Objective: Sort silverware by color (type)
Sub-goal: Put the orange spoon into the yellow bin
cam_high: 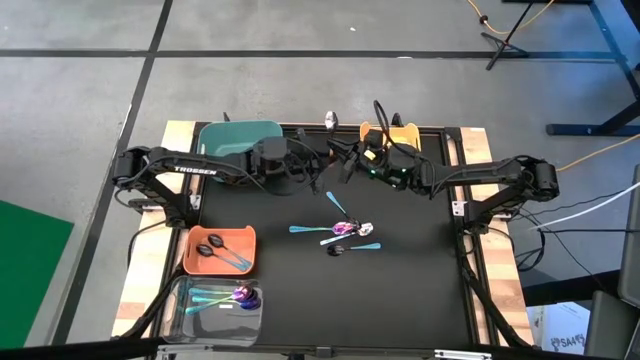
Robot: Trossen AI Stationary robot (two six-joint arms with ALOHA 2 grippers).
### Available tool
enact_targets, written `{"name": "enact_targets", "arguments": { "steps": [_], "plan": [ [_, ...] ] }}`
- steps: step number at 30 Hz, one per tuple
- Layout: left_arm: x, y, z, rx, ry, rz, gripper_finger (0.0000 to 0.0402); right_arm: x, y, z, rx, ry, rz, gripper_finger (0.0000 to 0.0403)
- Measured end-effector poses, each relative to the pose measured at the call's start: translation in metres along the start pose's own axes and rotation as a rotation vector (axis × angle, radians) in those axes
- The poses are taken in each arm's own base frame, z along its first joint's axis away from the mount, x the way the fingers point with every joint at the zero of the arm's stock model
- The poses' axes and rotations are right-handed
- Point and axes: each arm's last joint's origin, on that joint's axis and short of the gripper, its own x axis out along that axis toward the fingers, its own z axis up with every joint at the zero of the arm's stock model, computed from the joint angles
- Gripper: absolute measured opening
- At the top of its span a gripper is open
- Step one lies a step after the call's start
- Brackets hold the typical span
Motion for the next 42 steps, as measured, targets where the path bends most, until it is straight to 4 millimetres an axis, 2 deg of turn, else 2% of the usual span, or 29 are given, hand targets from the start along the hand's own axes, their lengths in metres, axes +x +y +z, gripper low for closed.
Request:
{"name": "enact_targets", "arguments": {
  "steps": [3,27,36,42],
  "plan": [
    [0.0001,0.0007,0.0000,-0.007,0.000,0.006,0.0006,-0.0001,0.0001,0.0003,-0.001,-0.002,0.001,0.0003],
    [-0.0001,0.0010,0.0003,-0.002,-0.003,0.021,0.0001,-0.0001,0.0005,0.0004,0.004,0.001,0.012,0.0006],
    [-0.0002,0.0004,0.0006,0.009,-0.007,0.025,0.0000,0.0000,0.0003,-0.0002,0.007,0.006,0.012,0.0092],
    [-0.0002,0.0007,0.0006,0.005,-0.008,0.032,0.0000,-0.0007,-0.0001,-0.0002,-0.009,0.015,0.007,0.0111]
  ]
}}
